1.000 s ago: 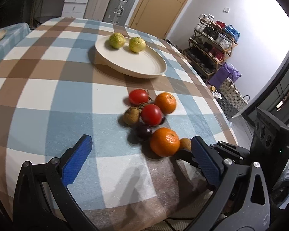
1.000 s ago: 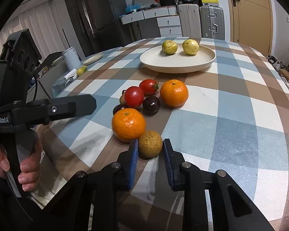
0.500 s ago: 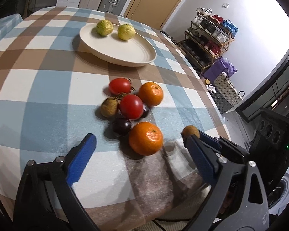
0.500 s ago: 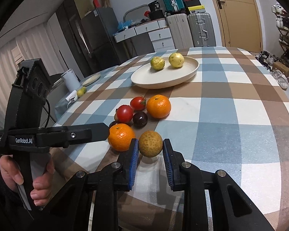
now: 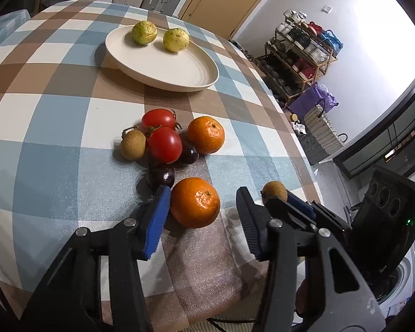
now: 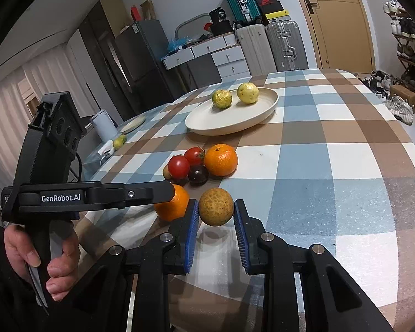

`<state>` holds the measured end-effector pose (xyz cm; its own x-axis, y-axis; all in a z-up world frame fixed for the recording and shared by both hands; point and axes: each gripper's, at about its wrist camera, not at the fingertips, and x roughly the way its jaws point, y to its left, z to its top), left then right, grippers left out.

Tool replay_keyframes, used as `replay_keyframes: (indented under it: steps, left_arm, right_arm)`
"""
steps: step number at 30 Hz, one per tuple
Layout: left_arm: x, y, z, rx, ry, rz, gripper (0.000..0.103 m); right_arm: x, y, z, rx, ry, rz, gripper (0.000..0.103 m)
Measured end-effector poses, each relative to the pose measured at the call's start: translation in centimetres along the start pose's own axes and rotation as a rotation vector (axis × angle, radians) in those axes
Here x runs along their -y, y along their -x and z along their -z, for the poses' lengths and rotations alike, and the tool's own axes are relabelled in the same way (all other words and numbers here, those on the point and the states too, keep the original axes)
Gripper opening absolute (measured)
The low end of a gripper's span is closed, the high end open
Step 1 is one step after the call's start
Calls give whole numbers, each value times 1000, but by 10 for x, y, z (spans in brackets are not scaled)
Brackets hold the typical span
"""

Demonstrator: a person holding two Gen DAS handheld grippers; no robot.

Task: Organize fruits
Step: 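Grasp the small brown round fruit with the right tool while the left tool grasps a mandarin orange, then carry the brown fruit and mandarin onto the plate and open both tools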

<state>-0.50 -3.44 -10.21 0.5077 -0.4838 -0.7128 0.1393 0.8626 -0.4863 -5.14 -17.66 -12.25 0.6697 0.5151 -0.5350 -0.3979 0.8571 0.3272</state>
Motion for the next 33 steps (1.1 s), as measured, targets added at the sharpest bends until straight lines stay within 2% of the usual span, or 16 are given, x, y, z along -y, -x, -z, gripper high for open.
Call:
replay_keyframes:
  steps: [6,20,33]
  left_arm:
    - [3,1,3,9,-40,-54,33]
    - [22,-1,13,34,-140,-139,33]
    - [33,4,19,61,-214,-160,27]
  right_arm:
    - [3,-1,2,-1,-10,1,26]
    - [4,0,1,10,-15,7,26]
    - [8,4,2,21,-30,11,26]
